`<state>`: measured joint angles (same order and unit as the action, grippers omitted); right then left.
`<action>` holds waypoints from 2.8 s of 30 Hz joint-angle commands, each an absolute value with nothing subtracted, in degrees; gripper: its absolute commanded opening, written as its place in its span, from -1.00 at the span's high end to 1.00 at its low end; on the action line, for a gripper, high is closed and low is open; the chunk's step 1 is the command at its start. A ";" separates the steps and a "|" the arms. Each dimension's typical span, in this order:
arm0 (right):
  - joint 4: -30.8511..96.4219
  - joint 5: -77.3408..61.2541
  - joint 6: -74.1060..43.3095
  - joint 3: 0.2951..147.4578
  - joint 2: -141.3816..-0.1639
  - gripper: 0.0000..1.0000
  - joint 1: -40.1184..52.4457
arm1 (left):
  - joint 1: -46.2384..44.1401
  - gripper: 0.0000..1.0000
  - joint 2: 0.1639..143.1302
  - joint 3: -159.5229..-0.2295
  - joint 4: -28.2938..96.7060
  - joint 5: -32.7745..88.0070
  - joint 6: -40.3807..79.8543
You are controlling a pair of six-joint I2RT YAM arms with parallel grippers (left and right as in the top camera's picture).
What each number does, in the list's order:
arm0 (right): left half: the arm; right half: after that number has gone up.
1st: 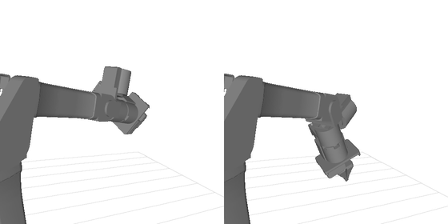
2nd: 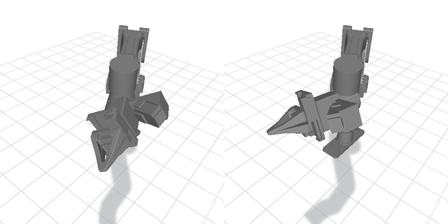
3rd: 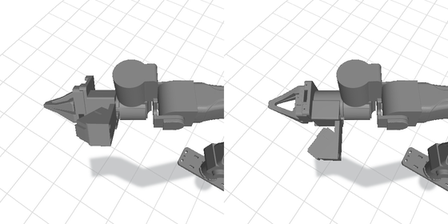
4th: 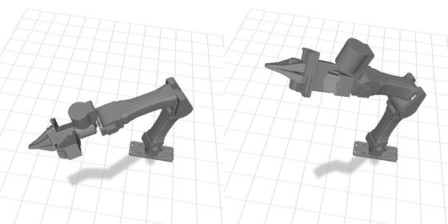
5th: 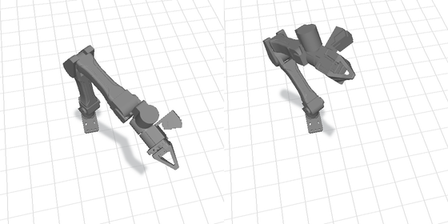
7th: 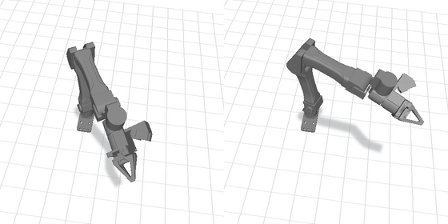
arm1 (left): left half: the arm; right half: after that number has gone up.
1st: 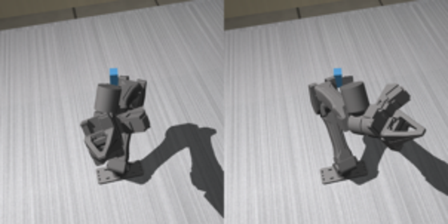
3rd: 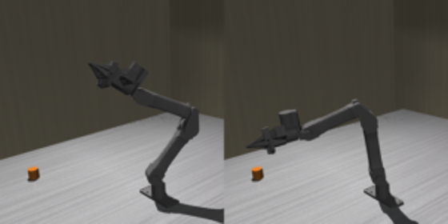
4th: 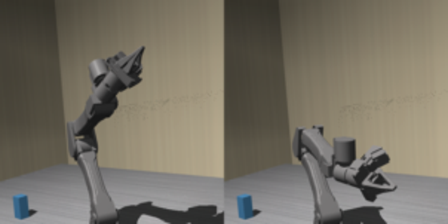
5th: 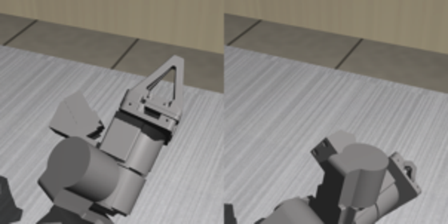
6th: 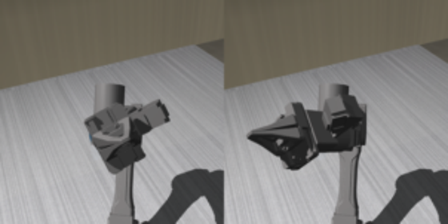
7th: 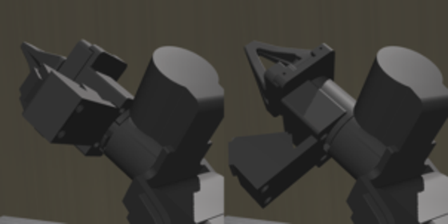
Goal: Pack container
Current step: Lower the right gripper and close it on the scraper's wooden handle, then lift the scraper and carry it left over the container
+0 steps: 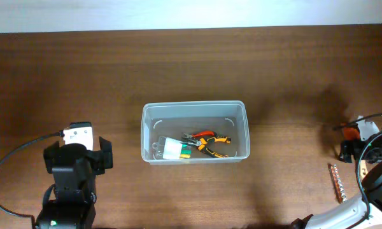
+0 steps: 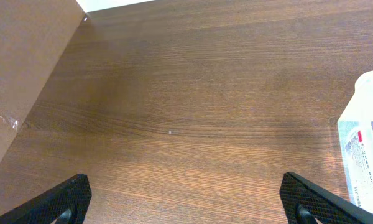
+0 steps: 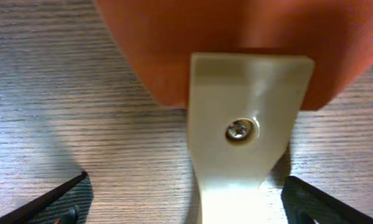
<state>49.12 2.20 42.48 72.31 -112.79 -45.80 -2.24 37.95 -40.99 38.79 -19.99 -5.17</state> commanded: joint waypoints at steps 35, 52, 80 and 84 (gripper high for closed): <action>48.25 2.17 41.08 73.25 -113.99 0.60 -47.99 | -2.48 -0.98 37.93 -42.19 38.68 -20.38 -6.09; 56.21 -0.91 37.01 90.56 -113.89 0.90 -39.13 | -2.48 -0.98 37.93 -42.19 38.68 -20.38 -6.09; 82.28 -1.32 48.05 121.67 -113.89 0.81 26.63 | -2.48 -0.99 37.93 -42.19 38.68 -20.38 -6.09; 82.72 -2.33 49.69 118.58 -113.91 0.81 30.46 | -2.48 -0.98 37.93 -42.19 38.68 -20.38 -6.09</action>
<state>82.61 -0.75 47.57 120.49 -114.17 28.86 -2.24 37.93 -40.99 38.79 -19.99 -5.17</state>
